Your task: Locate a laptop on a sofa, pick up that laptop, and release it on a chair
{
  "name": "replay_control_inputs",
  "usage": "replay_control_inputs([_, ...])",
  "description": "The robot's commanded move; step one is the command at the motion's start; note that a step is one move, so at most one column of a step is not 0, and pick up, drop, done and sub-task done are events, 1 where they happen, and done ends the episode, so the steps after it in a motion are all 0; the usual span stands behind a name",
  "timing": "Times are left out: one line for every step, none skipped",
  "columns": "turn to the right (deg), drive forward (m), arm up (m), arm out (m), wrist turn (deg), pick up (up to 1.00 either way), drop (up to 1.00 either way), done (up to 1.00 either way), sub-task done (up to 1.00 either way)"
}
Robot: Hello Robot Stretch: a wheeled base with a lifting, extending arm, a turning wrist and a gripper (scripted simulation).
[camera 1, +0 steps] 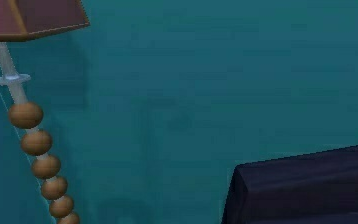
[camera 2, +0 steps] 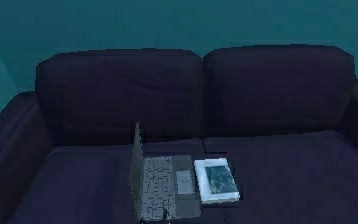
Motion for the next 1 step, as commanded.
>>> replay_control_inputs([0.0, 0.0, 0.0, 0.0, 0.0, 1.0, 0.0, 0.0, 0.0])
